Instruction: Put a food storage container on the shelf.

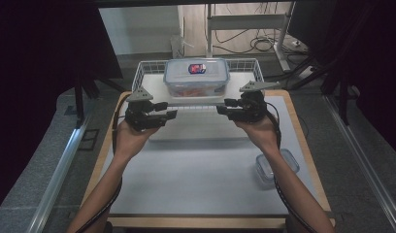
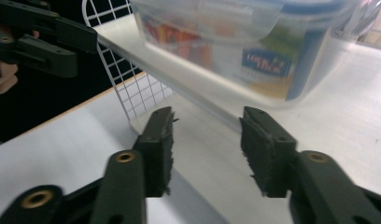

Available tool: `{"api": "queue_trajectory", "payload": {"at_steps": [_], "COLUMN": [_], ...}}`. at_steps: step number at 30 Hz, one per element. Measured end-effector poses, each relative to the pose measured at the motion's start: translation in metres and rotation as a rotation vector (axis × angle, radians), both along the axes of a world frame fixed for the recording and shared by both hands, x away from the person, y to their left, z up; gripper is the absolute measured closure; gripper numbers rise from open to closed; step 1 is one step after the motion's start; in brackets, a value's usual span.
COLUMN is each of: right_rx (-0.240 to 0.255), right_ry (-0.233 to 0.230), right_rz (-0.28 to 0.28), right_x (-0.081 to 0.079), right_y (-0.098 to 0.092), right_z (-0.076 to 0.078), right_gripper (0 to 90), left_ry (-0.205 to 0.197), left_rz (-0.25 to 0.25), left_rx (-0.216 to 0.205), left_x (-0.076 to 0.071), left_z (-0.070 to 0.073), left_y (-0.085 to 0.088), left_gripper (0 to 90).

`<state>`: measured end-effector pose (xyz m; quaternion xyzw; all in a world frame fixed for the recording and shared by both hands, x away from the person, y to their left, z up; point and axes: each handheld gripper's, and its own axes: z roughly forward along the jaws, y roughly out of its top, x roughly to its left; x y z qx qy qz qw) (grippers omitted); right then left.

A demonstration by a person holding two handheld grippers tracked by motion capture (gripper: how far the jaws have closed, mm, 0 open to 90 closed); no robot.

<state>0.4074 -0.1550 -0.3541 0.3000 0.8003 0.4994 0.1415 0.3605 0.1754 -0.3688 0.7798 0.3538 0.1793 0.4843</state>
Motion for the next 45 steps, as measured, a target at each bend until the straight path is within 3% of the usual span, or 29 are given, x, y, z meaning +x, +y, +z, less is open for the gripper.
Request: {"api": "queue_trajectory", "payload": {"at_steps": [3, 8, 17, 20, 24, 32, 39, 43, 45], "right_rx": [-0.011, -0.025, -0.052, -0.041, -0.038, -0.055, -0.04, -0.03, -0.032], "right_ry": [-0.007, -0.015, -0.026, -0.025, -0.017, -0.005, -0.006, 0.001, 0.0], "right_rz": [0.002, 0.006, 0.018, 0.016, 0.014, -0.007, -0.014, -0.004, -0.003], "right_x": [-0.007, -0.016, -0.03, -0.037, -0.043, -0.054, -0.069, -0.078, -0.081], "right_y": [-0.002, -0.004, -0.007, -0.011, -0.015, -0.021, -0.026, -0.03, -0.031], "right_z": [-0.008, -0.016, -0.032, -0.04, -0.048, -0.066, -0.08, -0.09, -0.094], "right_gripper": [42.9, 34.2, 21.9, 16.4, 12.3, 6.5, 5.6, 5.9, 5.9], "left_ry": [-0.008, -0.015, -0.026, -0.025, -0.023, 0.006, 0.039, 0.058, 0.047], "left_rz": [0.004, 0.006, -0.002, 0.005, 0.004, -0.008, -0.009, -0.003, 0.004], "left_rx": [0.027, 0.026, 0.043, 0.062, 0.056, 0.083, 0.073, 0.044, 0.05], "left_x": [-0.008, -0.021, -0.039, -0.049, -0.058, -0.063, -0.071, -0.078, -0.08], "left_z": [-0.006, -0.017, -0.031, -0.042, -0.053, -0.074, -0.092, -0.104, -0.109], "left_y": [-0.002, -0.004, -0.008, -0.011, -0.012, -0.013, -0.009, -0.007, -0.007], "left_gripper": [37.6, 28.8, 19.3, 15.2, 11.6, 7.4, 4.5, 3.9, 3.6]}}
